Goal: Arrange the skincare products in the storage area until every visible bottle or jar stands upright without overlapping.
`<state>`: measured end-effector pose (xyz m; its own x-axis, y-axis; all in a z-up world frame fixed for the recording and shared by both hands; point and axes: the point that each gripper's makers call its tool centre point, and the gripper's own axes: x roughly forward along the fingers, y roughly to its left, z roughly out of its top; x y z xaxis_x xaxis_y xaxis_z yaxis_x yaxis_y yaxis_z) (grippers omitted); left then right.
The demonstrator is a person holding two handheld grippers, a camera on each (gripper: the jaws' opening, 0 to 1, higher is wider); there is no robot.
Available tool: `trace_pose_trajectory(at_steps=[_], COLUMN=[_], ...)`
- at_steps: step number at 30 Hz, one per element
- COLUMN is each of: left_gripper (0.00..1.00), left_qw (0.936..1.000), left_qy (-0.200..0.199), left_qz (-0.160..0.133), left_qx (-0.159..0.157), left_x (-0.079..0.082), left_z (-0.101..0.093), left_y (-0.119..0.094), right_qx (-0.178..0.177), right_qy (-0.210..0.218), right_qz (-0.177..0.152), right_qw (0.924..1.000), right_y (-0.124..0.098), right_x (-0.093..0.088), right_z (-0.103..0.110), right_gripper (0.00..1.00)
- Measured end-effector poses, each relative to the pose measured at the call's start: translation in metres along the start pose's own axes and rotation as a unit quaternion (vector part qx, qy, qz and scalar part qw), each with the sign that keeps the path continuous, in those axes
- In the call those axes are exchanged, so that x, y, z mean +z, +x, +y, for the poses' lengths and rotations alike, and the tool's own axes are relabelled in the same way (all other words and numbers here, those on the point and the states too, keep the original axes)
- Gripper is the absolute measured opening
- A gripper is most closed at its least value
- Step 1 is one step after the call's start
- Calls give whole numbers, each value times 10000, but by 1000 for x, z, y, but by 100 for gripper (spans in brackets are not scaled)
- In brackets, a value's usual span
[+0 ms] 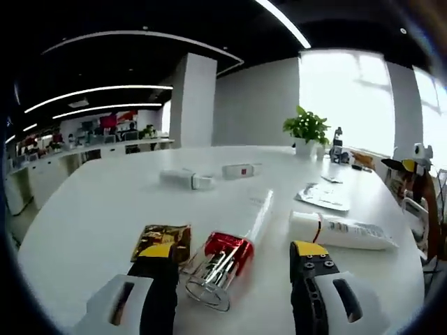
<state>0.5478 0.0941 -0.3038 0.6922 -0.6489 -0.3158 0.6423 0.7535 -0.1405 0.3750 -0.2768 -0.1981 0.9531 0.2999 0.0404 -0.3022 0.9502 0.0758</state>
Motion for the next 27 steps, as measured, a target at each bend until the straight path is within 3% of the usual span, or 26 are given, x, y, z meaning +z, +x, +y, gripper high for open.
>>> trace_pose_trajectory(at_steps=[8, 12, 19, 22, 27], left_gripper=[56, 40, 38, 33, 31], left_qw=[9998, 9998, 9998, 9996, 9994], left_qy=[-78, -43, -30, 99, 182], left_qz=[186, 183, 207, 248, 303], left_qx=[-36, 40, 41, -81, 44], left_x=[-14, -12, -13, -14, -13], left_z=[5, 13, 10, 3, 0], left_y=[0, -5, -4, -5, -5], right_qx=[-30, -32, -49, -76, -149], right_qy=[18, 13, 54, 80, 103], right_qz=[9, -10, 3, -24, -27], right_qw=[10000, 10000, 10000, 9999, 9998], right_y=[-1, -2, -2, -3, -4], right_x=[0, 2, -2, -2, -3], right_z=[-4, -5, -8, -10, -13], right_gripper=[75, 75, 75, 75, 75])
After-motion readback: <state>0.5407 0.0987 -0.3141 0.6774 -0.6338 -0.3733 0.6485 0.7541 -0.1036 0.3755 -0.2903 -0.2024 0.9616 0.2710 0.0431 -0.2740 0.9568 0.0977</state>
